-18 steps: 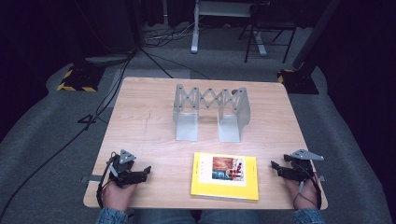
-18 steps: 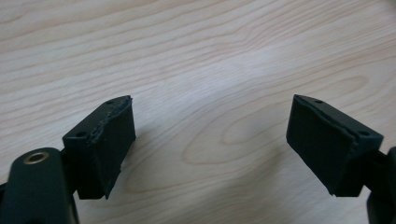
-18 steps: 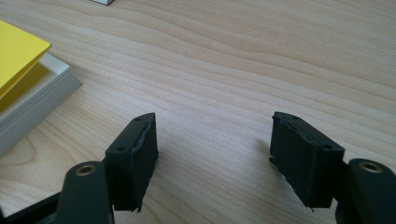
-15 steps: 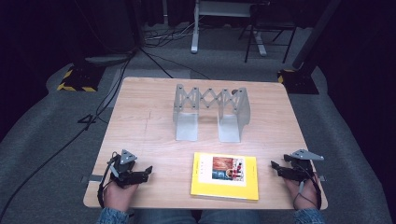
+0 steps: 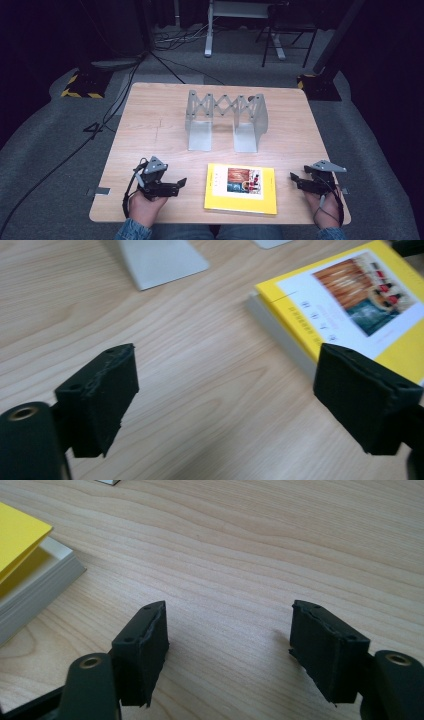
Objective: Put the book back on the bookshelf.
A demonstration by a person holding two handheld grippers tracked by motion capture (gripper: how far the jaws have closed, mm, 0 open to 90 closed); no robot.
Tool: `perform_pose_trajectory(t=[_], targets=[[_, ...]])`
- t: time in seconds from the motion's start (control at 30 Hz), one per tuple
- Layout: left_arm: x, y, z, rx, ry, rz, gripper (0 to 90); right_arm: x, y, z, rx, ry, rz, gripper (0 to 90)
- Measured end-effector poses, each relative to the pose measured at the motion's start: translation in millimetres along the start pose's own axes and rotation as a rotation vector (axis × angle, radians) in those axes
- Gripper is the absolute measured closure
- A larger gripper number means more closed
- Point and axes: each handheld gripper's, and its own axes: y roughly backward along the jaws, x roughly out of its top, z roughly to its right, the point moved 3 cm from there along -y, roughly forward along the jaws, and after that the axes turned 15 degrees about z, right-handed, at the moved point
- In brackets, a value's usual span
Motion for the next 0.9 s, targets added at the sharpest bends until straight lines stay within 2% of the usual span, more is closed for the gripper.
perform_pose_trajectory(t=[0.03, 0.07, 0.1, 0.17, 0.3, 0.33, 0.47, 0.5, 0.53, 0.6, 0.63, 0.9], targets=[[1.5, -8.5, 8.4, -0.041, -0.005, -0.006, 8.6, 0.0, 0.0, 0.0, -0.001, 0.001, 0.0, 31.8], [1.8, -12.9, 12.4, -0.061, -0.01, -0.013, 7.8, 0.0, 0.0, 0.0, -0.001, 0.0, 0.0, 31.7], [1.8, -12.9, 12.4, -0.061, -0.01, -0.013, 7.0, 0.0, 0.0, 0.0, -0.001, 0.0, 0.0, 31.7], [0.3, -25.5, 24.6, -0.119, -0.003, -0.035, 6.8, 0.0, 0.1, -0.2, -0.003, 0.002, 0.0, 31.7], [-2.2, -37.0, 33.9, -0.149, -0.023, -0.061, 6.7, 0.0, 0.1, -0.2, -0.004, 0.003, 0.0, 31.7], [-3.2, -43.9, 38.4, -0.171, -0.013, -0.079, 6.6, 0.0, 0.1, -0.2, -0.004, 0.002, 0.0, 31.7], [-2.8, -54.2, 43.9, -0.19, -0.002, -0.106, 6.3, 0.0, 0.0, 0.0, -0.001, 0.0, 0.0, 31.7], [-2.6, -61.9, 46.5, -0.173, 0.006, -0.15, 5.0, 0.0, 0.0, 0.0, -0.001, 0.0, 0.0, 31.8], [-2.6, -61.9, 46.5, -0.173, 0.006, -0.15, 3.3, 0.0, 0.0, 0.0, -0.001, 0.0, 0.0, 31.8], [-3.4, -68.8, 48.3, -0.17, 0.012, -0.192, 2.3, 0.0, 0.0, 0.0, -0.001, 0.0, 0.0, 31.8], [-4.0, -73.1, 49.4, -0.191, 0.034, -0.206, 1.3, 0.0, 0.0, 0.0, -0.001, 0.0, 0.0, 31.9], [-7.3, -80.0, 57.1, -0.239, 0.009, -0.268, 3.1, 0.0, -0.1, 0.1, 0.0, -0.002, -0.001, 31.8]])
